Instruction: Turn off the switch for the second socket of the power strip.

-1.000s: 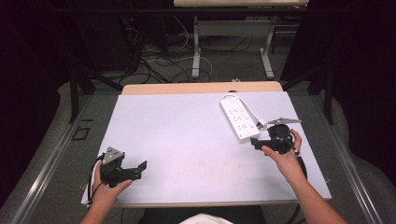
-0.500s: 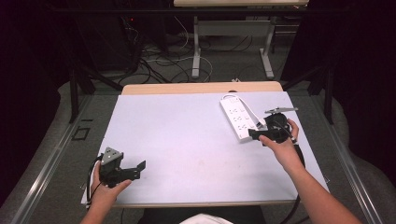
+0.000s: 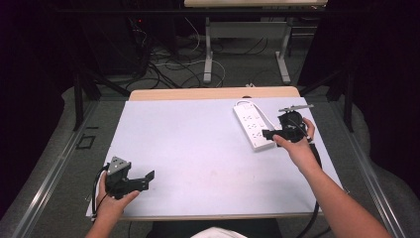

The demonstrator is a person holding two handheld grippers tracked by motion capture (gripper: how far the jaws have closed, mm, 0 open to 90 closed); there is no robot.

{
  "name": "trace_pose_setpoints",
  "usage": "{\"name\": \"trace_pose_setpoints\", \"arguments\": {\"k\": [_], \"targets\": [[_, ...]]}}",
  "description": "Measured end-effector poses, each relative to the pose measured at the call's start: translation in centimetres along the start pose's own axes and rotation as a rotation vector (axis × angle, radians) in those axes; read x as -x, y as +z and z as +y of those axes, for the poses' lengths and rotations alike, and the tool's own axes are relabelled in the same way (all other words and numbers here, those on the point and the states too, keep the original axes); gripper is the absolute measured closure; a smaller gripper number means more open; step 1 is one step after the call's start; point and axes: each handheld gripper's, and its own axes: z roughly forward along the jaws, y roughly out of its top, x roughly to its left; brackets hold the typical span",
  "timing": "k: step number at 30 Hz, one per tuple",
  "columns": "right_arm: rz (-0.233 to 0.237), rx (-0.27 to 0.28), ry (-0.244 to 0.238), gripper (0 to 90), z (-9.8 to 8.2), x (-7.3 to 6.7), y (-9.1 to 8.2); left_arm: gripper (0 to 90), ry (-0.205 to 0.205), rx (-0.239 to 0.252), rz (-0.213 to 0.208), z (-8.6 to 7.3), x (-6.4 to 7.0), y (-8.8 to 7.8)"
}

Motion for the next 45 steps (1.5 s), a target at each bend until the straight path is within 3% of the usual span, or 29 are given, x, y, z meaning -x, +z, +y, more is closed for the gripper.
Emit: {"name": "trace_pose_setpoints", "arguments": {"k": [18, 31, 45], "targets": [[-0.027, -0.023, -0.041, 20.8, 3.0, -0.4, 0.8, 5.5, -0.004, -0.004, 0.003, 0.0, -0.1, 0.1], [-0.062, -0.02, -0.026, 22.5, 4.9, 0.3, 1.5, 6.0, -0.005, -0.005, 0.004, -0.1, -0.1, 0.1], [-0.062, -0.024, -0.027, 27.3, 6.1, 1.0, 2.7, 6.6, -0.007, -0.008, 0.004, -0.1, -0.1, 0.1]]}}
